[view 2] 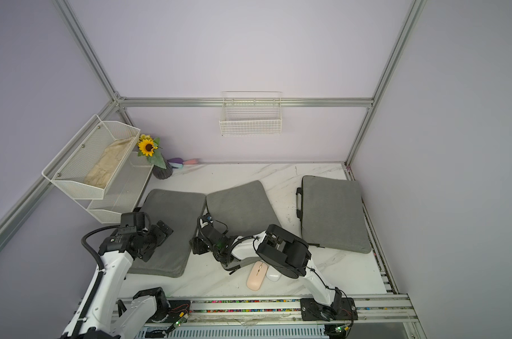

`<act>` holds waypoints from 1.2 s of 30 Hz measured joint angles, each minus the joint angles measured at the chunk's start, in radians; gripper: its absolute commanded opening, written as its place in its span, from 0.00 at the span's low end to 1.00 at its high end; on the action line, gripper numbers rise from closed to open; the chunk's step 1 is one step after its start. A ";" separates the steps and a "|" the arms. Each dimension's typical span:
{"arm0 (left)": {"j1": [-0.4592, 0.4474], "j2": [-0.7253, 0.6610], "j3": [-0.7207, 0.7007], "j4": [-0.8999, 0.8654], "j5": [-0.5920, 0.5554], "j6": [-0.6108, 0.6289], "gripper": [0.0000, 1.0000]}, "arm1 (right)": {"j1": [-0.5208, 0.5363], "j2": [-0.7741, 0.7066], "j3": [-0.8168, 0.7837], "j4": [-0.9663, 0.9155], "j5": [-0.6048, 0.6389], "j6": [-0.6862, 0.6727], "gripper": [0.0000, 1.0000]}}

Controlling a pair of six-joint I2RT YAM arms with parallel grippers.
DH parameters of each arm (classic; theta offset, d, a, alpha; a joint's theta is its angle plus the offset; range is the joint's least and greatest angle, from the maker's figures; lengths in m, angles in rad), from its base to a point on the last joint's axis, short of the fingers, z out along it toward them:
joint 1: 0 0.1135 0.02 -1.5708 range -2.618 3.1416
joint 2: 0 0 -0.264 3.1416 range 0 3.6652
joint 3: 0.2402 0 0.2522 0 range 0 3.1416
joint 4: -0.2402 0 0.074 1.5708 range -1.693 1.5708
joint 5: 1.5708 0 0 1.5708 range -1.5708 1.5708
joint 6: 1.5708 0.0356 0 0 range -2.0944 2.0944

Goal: Put the mouse into the laptop bag
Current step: Adjust the zippered laptop bag at the center of the board, then move the zippered laptop bag to the center of the board, then unzip the zipper on the zippered laptop bag.

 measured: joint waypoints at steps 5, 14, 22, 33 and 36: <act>-0.080 -0.026 -0.068 0.003 0.064 -0.024 1.00 | -0.084 0.047 0.066 -0.003 -0.011 -0.013 0.72; -0.208 -0.008 -0.071 0.074 0.089 -0.055 1.00 | -0.229 0.088 0.192 -0.132 0.006 -0.112 0.72; -0.391 -0.042 -0.116 0.204 0.079 -0.073 1.00 | -0.248 -0.048 0.165 -0.304 0.071 -0.180 0.79; -0.639 -0.108 -0.342 0.603 0.044 -0.145 1.00 | -0.236 -0.805 -0.513 -0.236 0.146 -0.023 0.68; -0.645 -0.120 -0.360 0.660 0.019 -0.156 1.00 | -0.216 -0.822 -0.650 -0.235 0.140 0.038 0.67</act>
